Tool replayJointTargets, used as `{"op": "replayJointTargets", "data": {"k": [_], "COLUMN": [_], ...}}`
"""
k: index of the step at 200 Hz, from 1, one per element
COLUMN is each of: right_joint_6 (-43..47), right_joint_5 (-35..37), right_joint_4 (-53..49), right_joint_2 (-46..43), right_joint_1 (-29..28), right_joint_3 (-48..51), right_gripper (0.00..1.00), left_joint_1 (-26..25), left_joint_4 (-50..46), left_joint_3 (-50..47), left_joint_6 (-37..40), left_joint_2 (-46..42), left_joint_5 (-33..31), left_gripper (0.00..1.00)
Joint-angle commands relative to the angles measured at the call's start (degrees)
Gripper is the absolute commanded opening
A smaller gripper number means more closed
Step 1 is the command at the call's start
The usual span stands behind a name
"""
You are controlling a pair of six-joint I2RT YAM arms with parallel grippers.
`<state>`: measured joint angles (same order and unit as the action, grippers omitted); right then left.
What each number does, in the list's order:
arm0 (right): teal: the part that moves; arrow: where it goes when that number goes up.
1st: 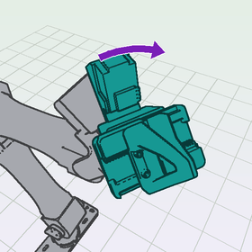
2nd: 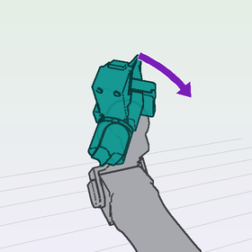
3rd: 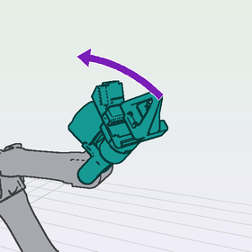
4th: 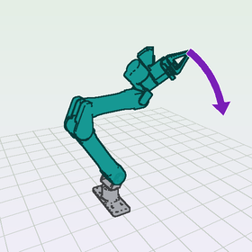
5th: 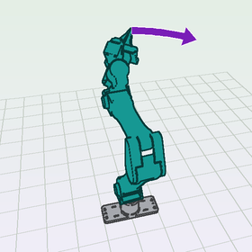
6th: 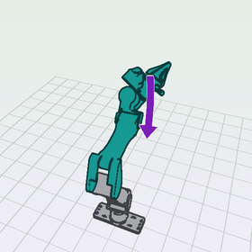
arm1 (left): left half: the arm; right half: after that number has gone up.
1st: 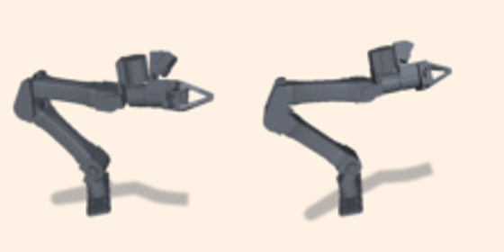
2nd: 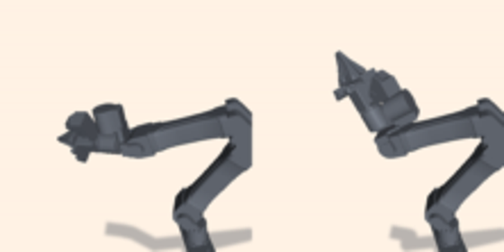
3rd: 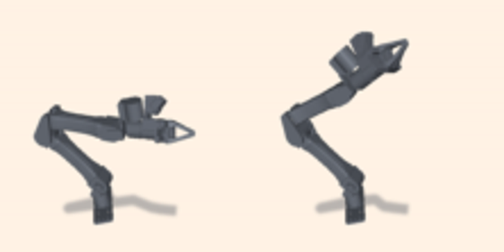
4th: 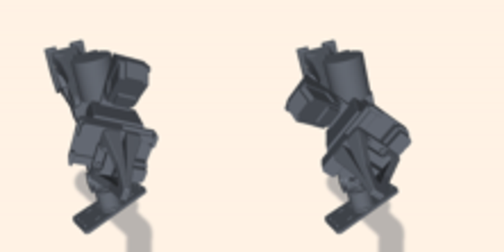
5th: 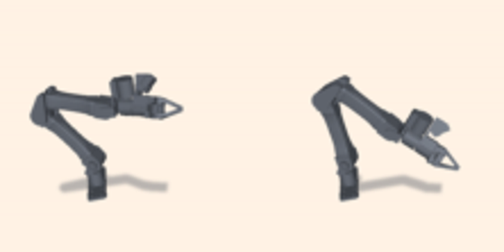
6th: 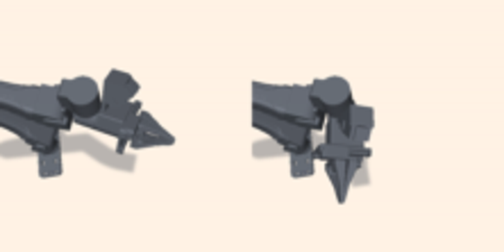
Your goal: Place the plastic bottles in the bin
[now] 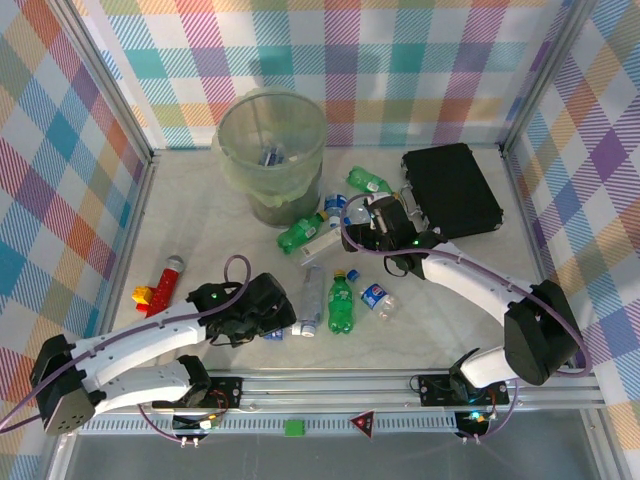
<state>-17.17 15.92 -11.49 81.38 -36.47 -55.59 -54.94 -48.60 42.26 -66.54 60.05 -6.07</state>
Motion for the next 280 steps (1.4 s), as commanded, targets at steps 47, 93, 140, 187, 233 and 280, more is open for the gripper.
{"op": "replayJointTargets", "data": {"k": [47, 93, 140, 187, 233, 280], "right_joint_6": [-0.43, -0.96, -0.68, -0.06, -0.45, -0.56], "right_joint_5": [2.18, 2.88, 3.66, 4.28, 3.86, 3.59], "right_joint_4": [2.06, 2.4, 2.29, 2.5, 2.04, 1.82], "right_joint_2": [-4.44, -6.73, -7.2, -7.9, -6.07, -5.19], "right_joint_1": [-0.28, -0.27, -0.34, -0.26, -0.27, -0.29], "right_joint_3": [2.37, 4.26, 5.05, 5.58, 5.45, 4.71], "right_gripper": [0.99, 0.99, 0.99, 0.99, 0.99, 0.99], "left_joint_1": [-0.52, -0.43, 0.66, 0.7, 1.24, 2.6], "left_joint_4": [7.63, 5.03, 8.18, 10.95, 13.14, 14.92], "left_joint_3": [-2.28, -0.54, 0.31, 1.49, 1.64, -0.22], "left_joint_6": [-9.12, -10.82, -8.06, -5.3, -3.59, -3.15], "left_joint_2": [5.42, 7.55, 13.7, 20.75, 23.16, 22.22], "left_joint_5": [-7.66, -13.62, -13.08, -12.09, -13.22, -13.52], "left_gripper": [1.0, 1.0, 1.0, 1.0, 0.84, 0.58]}}
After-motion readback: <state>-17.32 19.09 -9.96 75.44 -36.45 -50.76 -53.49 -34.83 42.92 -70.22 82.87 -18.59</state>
